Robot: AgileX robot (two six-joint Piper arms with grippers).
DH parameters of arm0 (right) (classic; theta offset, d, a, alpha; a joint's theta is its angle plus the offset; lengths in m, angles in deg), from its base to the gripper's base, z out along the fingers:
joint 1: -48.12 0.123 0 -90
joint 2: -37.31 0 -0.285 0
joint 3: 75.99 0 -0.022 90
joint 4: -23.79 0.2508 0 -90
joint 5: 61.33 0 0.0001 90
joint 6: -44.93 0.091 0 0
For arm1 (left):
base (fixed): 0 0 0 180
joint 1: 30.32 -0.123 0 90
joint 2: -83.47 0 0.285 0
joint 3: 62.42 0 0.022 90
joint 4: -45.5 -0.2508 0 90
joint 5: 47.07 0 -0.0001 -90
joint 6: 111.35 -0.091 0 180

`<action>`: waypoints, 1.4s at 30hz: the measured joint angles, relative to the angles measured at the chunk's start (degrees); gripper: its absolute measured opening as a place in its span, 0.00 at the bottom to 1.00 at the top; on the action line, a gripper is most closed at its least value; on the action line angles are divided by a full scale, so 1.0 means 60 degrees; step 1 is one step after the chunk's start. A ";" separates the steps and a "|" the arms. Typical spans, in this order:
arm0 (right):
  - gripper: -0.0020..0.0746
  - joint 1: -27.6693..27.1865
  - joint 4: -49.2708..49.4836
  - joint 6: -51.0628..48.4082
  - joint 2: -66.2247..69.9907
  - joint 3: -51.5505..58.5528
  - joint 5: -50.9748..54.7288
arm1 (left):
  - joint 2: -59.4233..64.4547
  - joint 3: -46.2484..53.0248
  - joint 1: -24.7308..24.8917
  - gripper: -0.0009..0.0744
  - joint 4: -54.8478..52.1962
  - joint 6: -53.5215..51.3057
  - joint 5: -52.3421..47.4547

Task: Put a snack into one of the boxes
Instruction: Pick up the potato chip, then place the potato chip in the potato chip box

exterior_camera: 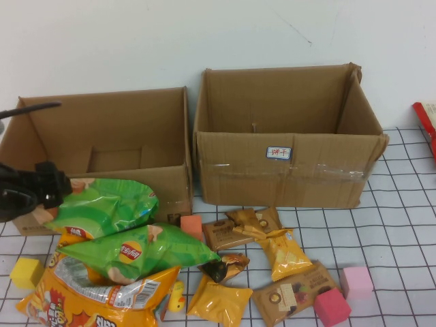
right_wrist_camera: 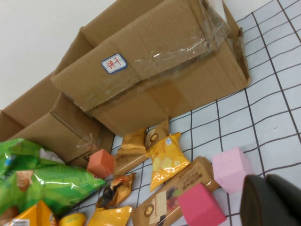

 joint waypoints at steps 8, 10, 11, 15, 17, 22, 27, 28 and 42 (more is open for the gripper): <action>0.02 0.0000 0.0000 -0.0132 0.0000 0.0000 0.0000 | 0.0524 -0.0015 0.0000 0.56 0.1249 -0.1467 0.0040; 0.02 0.0000 0.0000 -0.0148 0.0000 0.0000 0.0000 | 0.0589 -0.0015 0.0000 0.37 0.1335 -0.1638 0.0058; 0.02 0.0000 0.0000 -0.0148 0.0000 0.0000 0.0000 | 0.0627 -0.0015 0.0000 0.26 0.1376 -0.1666 0.0076; 0.02 0.0000 0.0000 -0.0152 0.0000 0.0000 0.0000 | 0.0687 -0.0015 0.0000 0.07 0.1395 -0.1725 0.0136; 0.02 0.0000 0.0000 -0.0168 0.0000 0.0000 0.0000 | 0.0687 -0.0015 0.0000 0.04 0.1414 -0.1789 0.0173; 0.02 0.0000 0.0000 -0.0173 0.0000 0.0000 0.0018 | 0.0416 -0.0015 0.0000 0.03 0.1414 -0.1901 0.0195; 0.02 0.0000 0.0000 -0.0173 0.0000 0.0000 0.0031 | -0.0701 -0.0015 0.0000 0.02 0.1414 -0.1960 -0.0026; 0.02 0.0000 0.0000 -0.0173 0.0000 0.0000 0.0031 | -0.1008 -0.0015 0.0000 0.02 0.1414 -0.2031 -0.0125; 0.02 0.0000 0.0000 -0.0193 0.0000 0.0000 0.0031 | -0.3573 -0.0082 0.0000 0.02 0.4638 -0.4874 0.1160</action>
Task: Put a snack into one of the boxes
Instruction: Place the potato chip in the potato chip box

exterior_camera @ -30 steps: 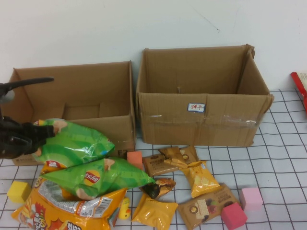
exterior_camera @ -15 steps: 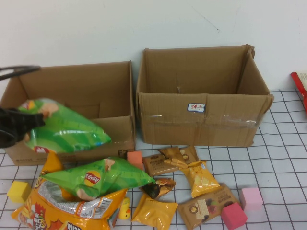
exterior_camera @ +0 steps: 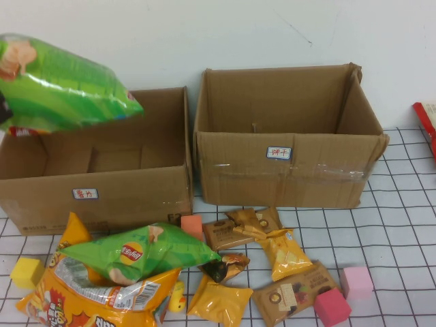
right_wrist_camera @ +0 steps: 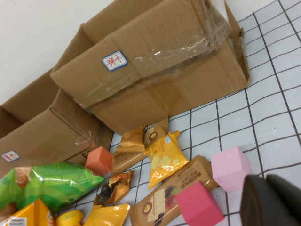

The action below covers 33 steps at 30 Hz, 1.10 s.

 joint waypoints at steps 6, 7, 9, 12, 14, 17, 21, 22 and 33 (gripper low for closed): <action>0.02 0.0000 0.0000 -0.0017 0.0000 0.0000 0.0000 | 0.2140 -0.0879 0.0000 0.02 0.2396 -0.1999 0.0557; 0.02 0.0000 0.0000 -0.0017 0.0000 0.0000 0.0000 | 0.2569 -0.1082 0.0000 0.02 0.2643 -0.2326 0.0686; 0.02 0.0000 0.0000 -0.0017 0.0000 0.0000 0.0000 | 0.3385 -0.1502 0.0000 0.02 0.2939 -0.2792 0.0843; 0.02 0.0000 0.0000 -0.0017 0.0000 0.0000 0.0023 | 0.4713 -0.2249 0.0000 0.05 0.3152 -0.3080 0.0851; 0.02 0.0000 0.0000 -0.0017 0.0000 0.0000 0.0044 | 0.5559 -0.2745 0.0000 0.13 0.3297 -0.3154 0.0694; 0.02 0.0000 0.0000 -0.0017 0.0000 0.0000 0.0044 | 0.6768 -0.3474 0.0000 0.34 0.3479 -0.3219 0.0472; 0.02 0.0000 0.0000 -0.0017 0.0000 0.0000 0.0044 | 0.7514 -0.3927 -0.0019 0.61 0.3518 -0.3355 0.0225; 0.02 0.0000 0.0025 -0.0017 0.0000 0.0000 -0.0013 | 0.7532 -0.3943 -0.0045 0.64 0.3500 -0.3378 0.0093; 0.02 0.0000 0.0697 -0.0775 0.0000 0.0000 -0.0579 | 0.4891 -0.3677 -0.0751 0.06 0.1795 -0.4302 -0.2509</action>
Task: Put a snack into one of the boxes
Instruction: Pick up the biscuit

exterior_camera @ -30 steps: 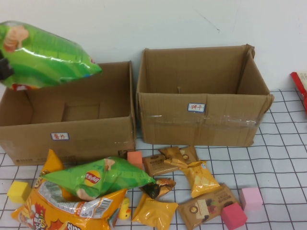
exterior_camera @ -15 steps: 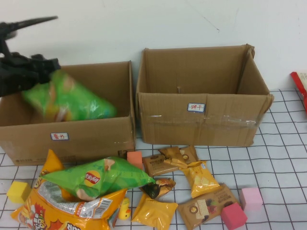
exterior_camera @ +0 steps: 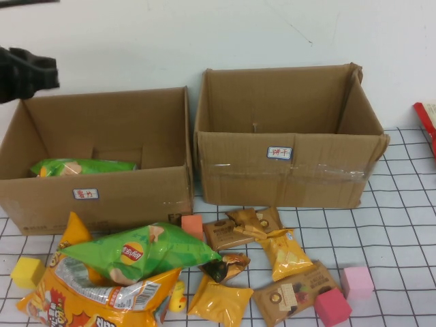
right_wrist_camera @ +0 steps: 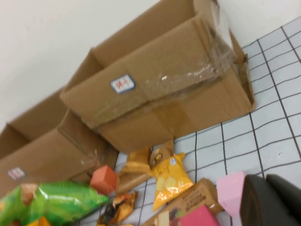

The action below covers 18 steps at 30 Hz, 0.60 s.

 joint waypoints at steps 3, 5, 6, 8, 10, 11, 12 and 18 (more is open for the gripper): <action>0.02 0.0000 0.0043 -0.0295 0.0000 0.0000 0.0105 | -0.1313 0.0967 0.0000 0.03 -0.0230 -0.0134 -0.0238; 0.02 0.0000 0.0043 -0.0389 0.0000 0.0000 0.0105 | -0.2234 0.1862 0.0000 0.02 -0.0249 -0.0235 -0.0130; 0.02 0.0000 0.0043 -0.0425 0.0000 0.0000 0.0105 | -0.2631 0.2242 0.0000 0.02 -0.0249 -0.0268 -0.0021; 0.02 0.0000 0.0043 -0.0464 0.0000 0.0000 0.0105 | -0.3695 0.3186 0.0000 0.02 -0.0249 -0.0351 0.0379; 0.02 0.0000 0.0120 -0.0490 0.0000 0.0000 0.0105 | -0.4733 0.3987 0.0000 0.01 -0.0249 -0.0394 0.0954; 0.02 0.0000 0.0181 -0.0490 0.0000 0.0000 0.0105 | -0.5315 0.4407 0.0000 0.01 -0.0228 -0.0402 0.1246; 0.02 0.0000 0.0311 -0.0490 0.0047 0.0000 0.0122 | -0.5768 0.4813 0.0000 0.01 -0.0207 -0.0402 0.1469; 0.02 0.0000 0.0468 -0.2166 0.1096 -0.0871 0.1100 | -0.8421 0.6812 0.0000 0.01 0.0000 -0.0026 0.2067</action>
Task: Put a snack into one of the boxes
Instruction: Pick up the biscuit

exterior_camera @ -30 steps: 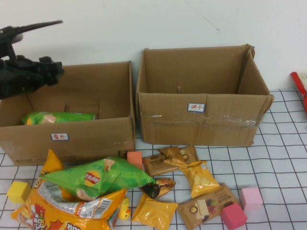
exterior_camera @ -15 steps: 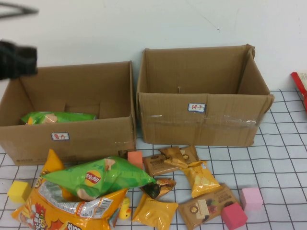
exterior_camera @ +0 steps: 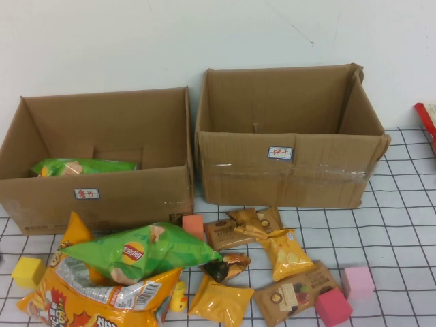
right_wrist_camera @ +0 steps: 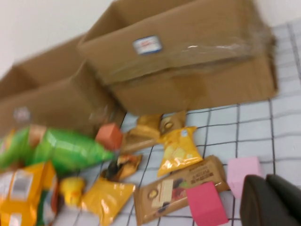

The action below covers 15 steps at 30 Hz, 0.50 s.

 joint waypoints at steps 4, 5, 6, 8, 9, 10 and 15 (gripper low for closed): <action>0.02 0.0000 0.0000 -0.1362 0.1402 -0.1410 0.0891 | -0.1321 0.1060 0.0000 0.01 0.0068 0.0884 -0.0342; 0.02 0.0000 0.0000 -0.1547 0.1749 -0.1747 0.1055 | -0.1673 0.1270 0.0000 0.01 0.0082 0.0988 -0.0415; 0.02 0.0000 0.0000 -0.1903 0.2206 -0.2180 0.1273 | -0.2027 0.1460 0.0000 0.01 0.0082 0.1080 -0.0438; 0.02 0.0000 -0.0035 -0.2962 0.3144 -0.3094 0.1818 | -0.2680 0.1768 0.0000 0.01 0.0082 0.1182 -0.0500; 0.02 0.0000 -0.0188 -0.3596 0.3625 -0.3562 0.2218 | -0.2911 0.1859 0.0000 0.01 0.0082 0.1283 -0.0501; 0.02 0.0000 -0.0409 -0.4098 0.4112 -0.4022 0.2641 | -0.3172 0.1952 0.0000 0.01 0.0082 0.1479 -0.0546; 0.02 0.0000 -0.1655 -0.5100 0.6359 -0.5831 0.4533 | -0.3958 0.2194 0.0000 0.01 -0.0297 0.2407 -0.0611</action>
